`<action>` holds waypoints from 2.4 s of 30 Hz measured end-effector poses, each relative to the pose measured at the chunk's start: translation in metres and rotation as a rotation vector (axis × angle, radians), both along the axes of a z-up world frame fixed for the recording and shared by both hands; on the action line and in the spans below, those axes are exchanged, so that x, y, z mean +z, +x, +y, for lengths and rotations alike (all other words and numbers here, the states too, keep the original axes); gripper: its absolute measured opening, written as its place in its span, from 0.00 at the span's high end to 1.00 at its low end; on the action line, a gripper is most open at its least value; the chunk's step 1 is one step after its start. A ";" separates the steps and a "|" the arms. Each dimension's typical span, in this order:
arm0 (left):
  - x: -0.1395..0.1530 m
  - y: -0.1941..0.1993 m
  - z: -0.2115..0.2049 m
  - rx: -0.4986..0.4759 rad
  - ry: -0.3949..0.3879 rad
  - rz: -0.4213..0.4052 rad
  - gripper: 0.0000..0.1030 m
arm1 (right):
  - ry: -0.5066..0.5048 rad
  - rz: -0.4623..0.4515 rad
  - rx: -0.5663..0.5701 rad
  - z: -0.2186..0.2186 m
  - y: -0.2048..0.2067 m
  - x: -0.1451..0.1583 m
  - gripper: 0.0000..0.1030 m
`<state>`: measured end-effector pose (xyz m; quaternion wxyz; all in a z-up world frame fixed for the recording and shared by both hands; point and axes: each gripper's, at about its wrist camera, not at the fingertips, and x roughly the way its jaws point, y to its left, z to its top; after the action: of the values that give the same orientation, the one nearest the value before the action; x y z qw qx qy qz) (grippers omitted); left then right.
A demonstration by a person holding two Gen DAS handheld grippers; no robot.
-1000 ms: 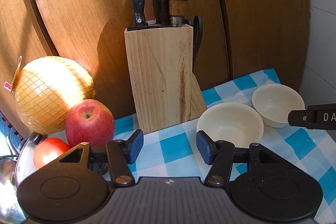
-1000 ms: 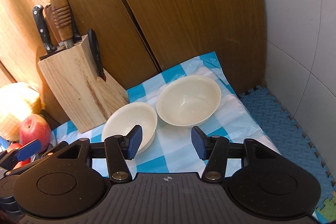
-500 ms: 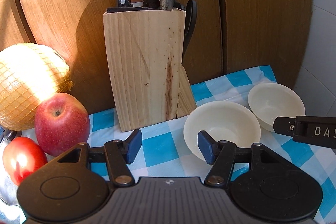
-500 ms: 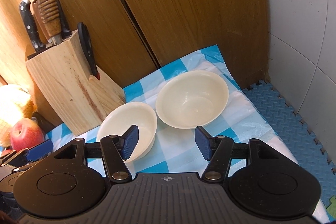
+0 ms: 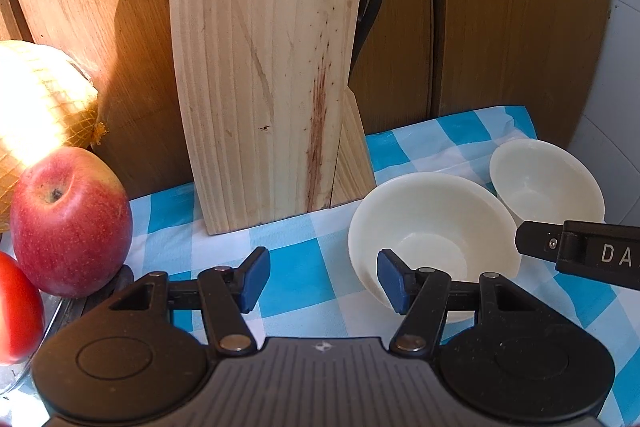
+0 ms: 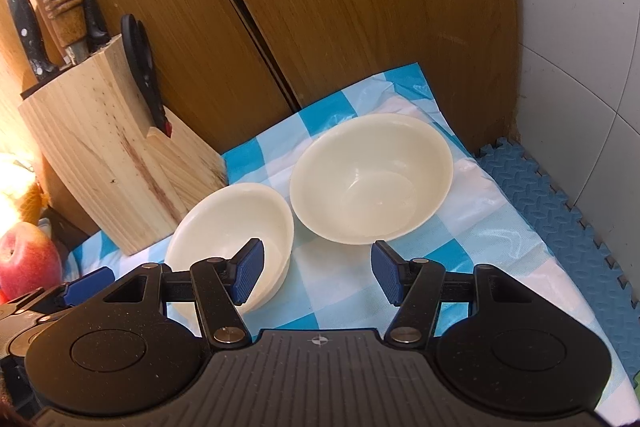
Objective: Organize plates and bowls
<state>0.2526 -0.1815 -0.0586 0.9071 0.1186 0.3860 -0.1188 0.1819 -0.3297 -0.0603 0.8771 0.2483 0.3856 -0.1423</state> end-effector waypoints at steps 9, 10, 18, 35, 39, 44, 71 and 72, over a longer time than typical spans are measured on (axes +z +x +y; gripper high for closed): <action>-0.010 0.012 0.004 0.006 -0.047 0.058 0.48 | 0.014 0.019 -0.004 0.002 0.012 -0.010 0.35; -0.011 0.013 0.005 0.006 -0.052 0.065 0.48 | 0.013 0.022 -0.003 0.002 0.014 -0.011 0.35; -0.019 0.020 0.006 0.002 -0.093 0.115 0.56 | 0.020 0.052 0.010 0.004 0.021 -0.019 0.39; -0.025 0.010 -0.004 -0.062 -0.081 0.119 0.76 | 0.051 0.090 0.096 0.018 0.027 -0.022 0.81; -0.023 0.009 -0.004 -0.063 -0.085 0.117 0.78 | 0.052 0.089 0.100 0.017 0.026 -0.023 0.83; -0.018 0.006 -0.002 -0.060 -0.087 0.110 0.80 | 0.048 0.080 0.107 0.018 0.024 -0.020 0.83; 0.024 -0.043 0.011 -0.035 -0.067 0.051 0.82 | 0.032 0.012 0.167 0.034 -0.014 0.013 0.83; 0.026 -0.045 0.012 -0.034 -0.067 0.050 0.82 | 0.030 0.008 0.169 0.036 -0.017 0.015 0.83</action>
<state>0.2078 -0.1693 -0.0330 0.8984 0.0915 0.4024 -0.1500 0.1652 -0.2939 -0.0452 0.8806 0.2276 0.4109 -0.0628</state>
